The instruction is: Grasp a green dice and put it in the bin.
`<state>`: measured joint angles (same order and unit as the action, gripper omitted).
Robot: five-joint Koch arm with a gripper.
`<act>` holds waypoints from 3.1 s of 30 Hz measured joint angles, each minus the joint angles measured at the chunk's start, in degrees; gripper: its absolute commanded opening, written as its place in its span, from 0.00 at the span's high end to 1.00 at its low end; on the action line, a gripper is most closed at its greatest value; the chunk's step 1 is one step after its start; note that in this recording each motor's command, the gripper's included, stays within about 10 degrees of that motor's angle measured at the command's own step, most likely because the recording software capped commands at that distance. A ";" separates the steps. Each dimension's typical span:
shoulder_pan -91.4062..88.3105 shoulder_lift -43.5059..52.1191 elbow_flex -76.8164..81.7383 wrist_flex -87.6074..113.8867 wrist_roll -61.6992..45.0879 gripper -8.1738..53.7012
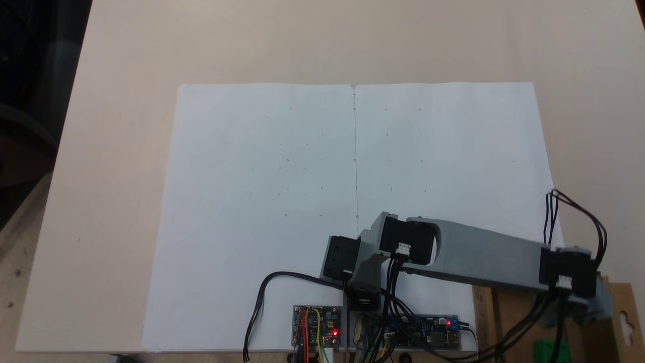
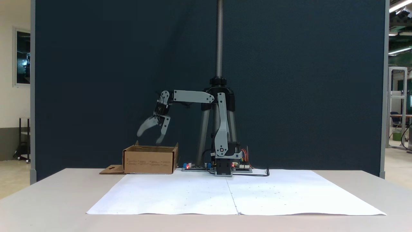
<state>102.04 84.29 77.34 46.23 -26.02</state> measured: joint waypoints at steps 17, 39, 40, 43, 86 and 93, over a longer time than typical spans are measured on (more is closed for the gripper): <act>-46.05 5.54 -4.13 -11.69 18.19 0.18; -94.83 28.21 44.12 -33.57 24.26 0.14; -95.80 30.06 47.72 -35.51 24.26 0.14; -97.65 35.16 55.90 -41.13 24.26 0.14; -100.37 44.74 97.82 -111.97 24.26 0.12; -100.37 44.74 97.82 -118.30 24.26 0.12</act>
<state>1.67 129.02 175.17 -72.07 -1.76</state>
